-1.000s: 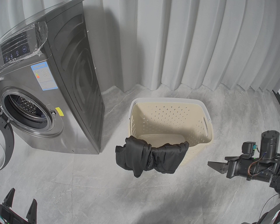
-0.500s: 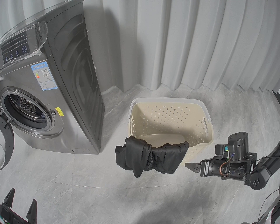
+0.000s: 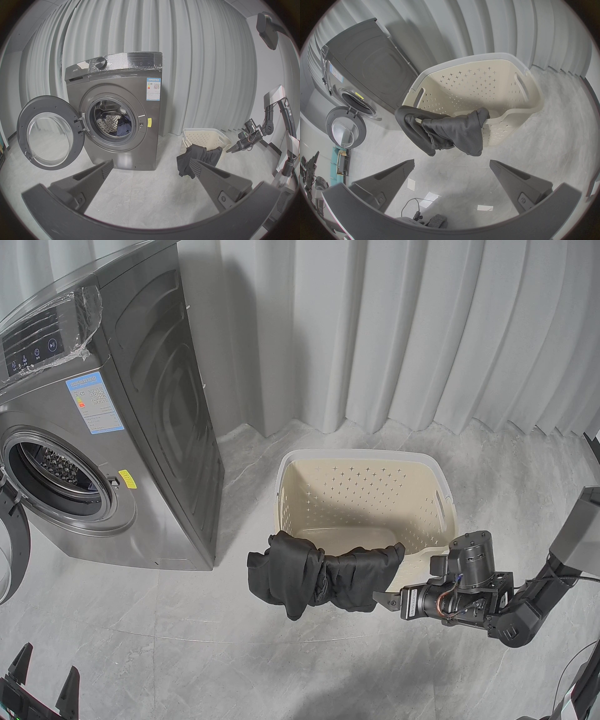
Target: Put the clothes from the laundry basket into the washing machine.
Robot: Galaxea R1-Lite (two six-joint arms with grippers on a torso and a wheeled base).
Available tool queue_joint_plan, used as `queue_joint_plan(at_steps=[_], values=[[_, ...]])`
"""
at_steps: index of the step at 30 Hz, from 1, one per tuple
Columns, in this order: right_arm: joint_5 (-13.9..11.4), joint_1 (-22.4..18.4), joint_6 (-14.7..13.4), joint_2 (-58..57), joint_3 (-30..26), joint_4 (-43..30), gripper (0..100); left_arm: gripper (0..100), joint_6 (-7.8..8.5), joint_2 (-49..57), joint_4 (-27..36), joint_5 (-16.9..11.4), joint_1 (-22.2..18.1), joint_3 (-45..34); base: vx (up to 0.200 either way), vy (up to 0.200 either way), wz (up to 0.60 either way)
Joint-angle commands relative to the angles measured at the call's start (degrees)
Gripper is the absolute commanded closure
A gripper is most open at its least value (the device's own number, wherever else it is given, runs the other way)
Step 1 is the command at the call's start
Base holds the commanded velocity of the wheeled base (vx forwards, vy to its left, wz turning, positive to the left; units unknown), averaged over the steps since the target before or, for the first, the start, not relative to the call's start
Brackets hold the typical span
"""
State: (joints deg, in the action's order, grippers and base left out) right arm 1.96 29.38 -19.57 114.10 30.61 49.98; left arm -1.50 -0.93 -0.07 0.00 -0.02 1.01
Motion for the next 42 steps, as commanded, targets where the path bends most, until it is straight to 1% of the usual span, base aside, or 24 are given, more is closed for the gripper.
queue_joint_plan(at_steps=[1,2,4,8,18,28,35,36,42], values=[[0.6,0.0,0.1,5.4,2.3,0.8,0,0,0.01,0.8,0.0,0.0,0.0,-1.0,0.0,0.0,0.0],[1.4,-0.4,0.1,7.4,3.8,0.9,0,0,0.01,0.8,0.0,0.0,-0.1,-1.0,0.0,0.0,0.0],[2.0,-0.5,0.4,10.0,5.5,1.3,0,0,0.01,0.8,0.0,0.0,0.0,-1.0,0.0,0.0,0.0],[2.1,-0.5,0.9,13.2,8.2,3.5,0,0,0.01,0.8,0.0,0.0,0.0,-1.0,0.0,0.0,0.0],[2.1,-0.6,1.0,18.7,15.5,3.5,0,0,0.01,0.8,0.0,0.0,-0.1,-1.0,0.0,0.0,0.0],[2.3,-0.6,0.9,21.3,20.7,3.4,0,0,-0.08,0.8,0.0,0.0,0.0,-1.0,0.0,0.0,0.0],[2.9,-0.5,0.9,22.4,22.8,3.6,0,0,-0.08,0.8,0.0,0.0,0.0,-1.0,0.0,0.0,0.0],[2.9,-0.5,0.8,22.4,23.1,3.6,100,0,-0.08,0.8,0.0,0.0,0.0,-1.0,0.0,0.0,0.0],[2.9,-0.1,0.4,22.4,23.2,3.8,100,0,-0.17,0.8,0.0,0.1,0.0,-1.0,0.0,0.0,0.0]])
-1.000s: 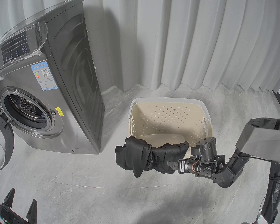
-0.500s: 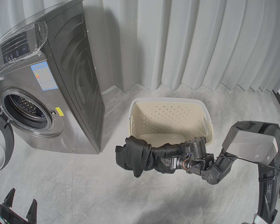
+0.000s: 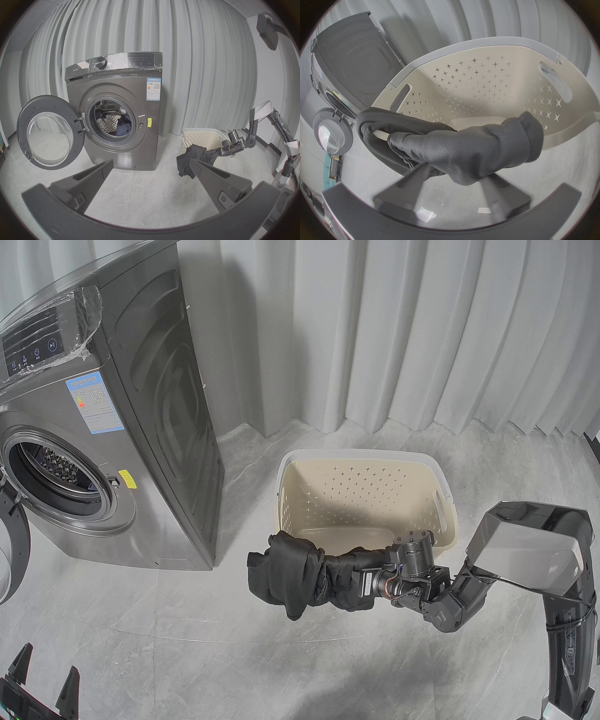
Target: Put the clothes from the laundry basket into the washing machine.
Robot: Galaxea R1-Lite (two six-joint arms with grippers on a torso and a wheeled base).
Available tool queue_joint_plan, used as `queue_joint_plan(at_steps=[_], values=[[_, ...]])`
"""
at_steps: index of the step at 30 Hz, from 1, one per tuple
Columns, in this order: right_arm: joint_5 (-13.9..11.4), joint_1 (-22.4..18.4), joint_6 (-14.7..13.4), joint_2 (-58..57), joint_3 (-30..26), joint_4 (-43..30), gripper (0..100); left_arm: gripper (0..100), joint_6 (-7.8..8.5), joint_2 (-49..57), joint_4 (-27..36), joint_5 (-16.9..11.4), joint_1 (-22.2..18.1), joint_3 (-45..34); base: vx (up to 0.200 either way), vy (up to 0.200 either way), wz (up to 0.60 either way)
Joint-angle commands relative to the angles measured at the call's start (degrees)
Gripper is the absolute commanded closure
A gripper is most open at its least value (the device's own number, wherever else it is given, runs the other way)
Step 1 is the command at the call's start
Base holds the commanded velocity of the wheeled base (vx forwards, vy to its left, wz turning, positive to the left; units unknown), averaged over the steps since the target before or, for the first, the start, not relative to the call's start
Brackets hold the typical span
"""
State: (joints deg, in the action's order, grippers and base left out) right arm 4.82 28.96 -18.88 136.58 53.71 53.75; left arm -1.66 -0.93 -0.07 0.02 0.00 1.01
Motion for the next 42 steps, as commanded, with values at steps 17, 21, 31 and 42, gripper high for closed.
queue_joint_plan(at_steps=[17,21,31,42], values=[[0.2,0.9,-0.1,-6.8,-6.6,2.7,100,0,-0.01,0.8,0.0,0.1,0.0,-1.0,0.0,0.0,0.0],[0.3,0.9,0.4,-6.6,-7.6,2.7,0,0,-0.1,0.8,0.0,0.1,0.0,-1.0,0.0,0.0,0.0],[0.3,0.6,1.1,-5.8,-8.4,4.0,0,0,-0.1,0.8,0.0,0.1,0.0,-1.0,0.0,0.0,0.0],[0.2,-0.3,2.3,0.9,-1.8,4.5,0,0,-0.1,0.8,0.0,0.1,0.0,-1.0,0.0,0.0,0.0]])
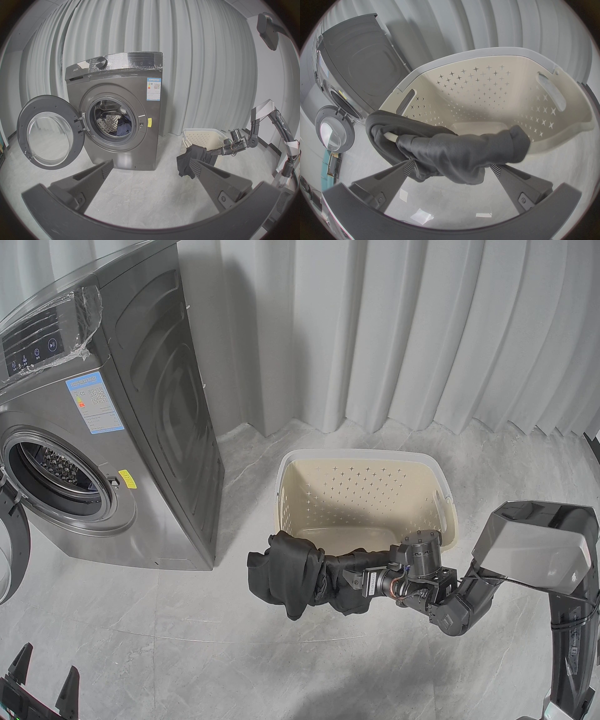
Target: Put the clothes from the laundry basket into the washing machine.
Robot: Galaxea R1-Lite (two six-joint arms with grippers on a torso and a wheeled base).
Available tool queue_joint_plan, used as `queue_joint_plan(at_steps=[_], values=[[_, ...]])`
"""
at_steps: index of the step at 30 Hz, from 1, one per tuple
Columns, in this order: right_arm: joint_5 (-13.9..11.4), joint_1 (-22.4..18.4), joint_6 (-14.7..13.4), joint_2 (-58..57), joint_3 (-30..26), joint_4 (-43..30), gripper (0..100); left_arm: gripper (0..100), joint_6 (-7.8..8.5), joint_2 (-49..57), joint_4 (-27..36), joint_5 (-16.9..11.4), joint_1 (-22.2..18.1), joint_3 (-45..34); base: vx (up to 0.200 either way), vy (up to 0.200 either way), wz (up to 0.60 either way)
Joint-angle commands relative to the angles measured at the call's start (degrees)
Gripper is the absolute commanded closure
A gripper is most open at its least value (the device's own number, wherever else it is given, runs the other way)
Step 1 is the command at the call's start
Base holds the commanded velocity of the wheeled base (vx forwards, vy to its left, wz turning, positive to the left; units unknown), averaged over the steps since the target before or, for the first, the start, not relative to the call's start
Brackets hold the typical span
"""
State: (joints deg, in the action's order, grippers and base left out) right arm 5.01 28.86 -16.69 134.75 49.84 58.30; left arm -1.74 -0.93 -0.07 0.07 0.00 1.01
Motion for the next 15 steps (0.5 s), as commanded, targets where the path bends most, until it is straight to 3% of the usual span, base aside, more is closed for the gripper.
queue_joint_plan(at_steps=[1,6,7,15], values=[[0.1,-0.2,0.1,3.4,3.3,0.0,0,0,-0.01,0.8,0.0,0.0,0.0,-1.0,0.0,0.0,0.0],[0.1,-0.3,0.0,4.2,4.8,0.2,0,0,-0.01,0.8,0.0,0.0,0.0,-1.0,0.0,0.0,0.0],[0.1,-0.3,-0.1,4.3,4.8,0.2,100,0,-0.01,0.8,0.0,0.0,0.0,-1.0,0.0,0.0,0.0],[0.4,0.4,-0.4,3.6,4.0,1.8,100,0,-0.28,0.8,0.0,0.0,0.0,-1.0,0.0,0.0,0.0]])
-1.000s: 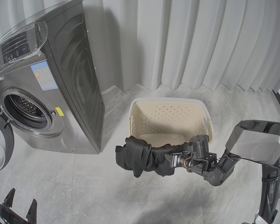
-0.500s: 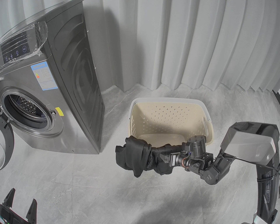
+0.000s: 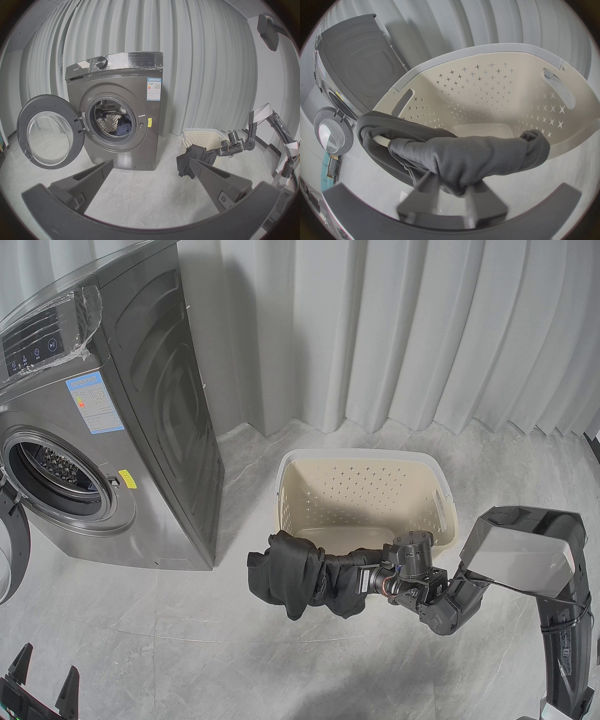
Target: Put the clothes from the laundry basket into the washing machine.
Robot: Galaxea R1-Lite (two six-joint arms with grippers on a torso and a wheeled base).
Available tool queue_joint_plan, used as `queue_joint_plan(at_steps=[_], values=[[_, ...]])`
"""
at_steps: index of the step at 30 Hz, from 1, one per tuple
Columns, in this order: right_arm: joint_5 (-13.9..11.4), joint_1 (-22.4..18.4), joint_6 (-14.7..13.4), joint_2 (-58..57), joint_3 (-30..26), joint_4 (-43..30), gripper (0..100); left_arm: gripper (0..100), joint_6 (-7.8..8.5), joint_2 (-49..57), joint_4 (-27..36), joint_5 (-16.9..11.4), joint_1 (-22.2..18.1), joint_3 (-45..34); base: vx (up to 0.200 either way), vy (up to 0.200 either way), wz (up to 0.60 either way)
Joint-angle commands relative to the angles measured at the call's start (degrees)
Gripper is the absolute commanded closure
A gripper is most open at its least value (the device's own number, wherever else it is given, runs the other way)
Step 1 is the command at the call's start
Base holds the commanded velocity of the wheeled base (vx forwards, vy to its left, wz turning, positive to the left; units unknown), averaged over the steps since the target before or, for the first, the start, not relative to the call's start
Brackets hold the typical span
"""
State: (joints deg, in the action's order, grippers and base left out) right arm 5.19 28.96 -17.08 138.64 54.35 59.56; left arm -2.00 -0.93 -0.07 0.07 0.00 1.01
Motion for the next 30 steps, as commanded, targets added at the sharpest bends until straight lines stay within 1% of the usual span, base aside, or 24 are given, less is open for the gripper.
queue_joint_plan(at_steps=[1,2,4,7,14,19,25,30], values=[[0.4,0.4,0.0,-0.4,-0.6,0.6,100,0,-0.02,0.8,0.0,0.0,0.0,-1.0,0.0,0.0,0.0],[1.4,0.5,0.2,-1.0,-1.3,1.2,100,0,-0.02,0.8,0.0,0.0,0.0,-1.0,0.0,0.0,0.0],[1.7,0.9,0.4,-3.0,-2.8,2.1,100,0,-0.02,0.8,0.0,0.0,0.0,-1.0,0.0,0.0,0.0],[1.6,1.4,0.4,-7.6,-5.6,2.8,100,0,-0.02,0.8,0.0,0.0,0.0,-1.0,0.0,0.0,0.0],[1.2,2.1,0.5,-18.5,-10.0,3.0,100,0,-0.02,0.8,0.0,0.0,0.0,-1.0,0.0,0.0,0.0],[1.2,3.2,0.4,-22.0,-13.1,3.2,100,0,-0.02,0.8,0.0,0.0,0.0,-1.0,0.0,0.0,0.0],[1.0,3.4,0.6,-24.6,-14.8,5.3,100,0,-0.02,0.8,0.0,0.0,0.0,-1.0,0.0,0.0,0.0],[0.9,4.4,2.5,-32.9,-15.8,5.3,100,0,-0.02,0.8,0.0,0.0,0.0,-1.0,0.0,0.0,0.0]])
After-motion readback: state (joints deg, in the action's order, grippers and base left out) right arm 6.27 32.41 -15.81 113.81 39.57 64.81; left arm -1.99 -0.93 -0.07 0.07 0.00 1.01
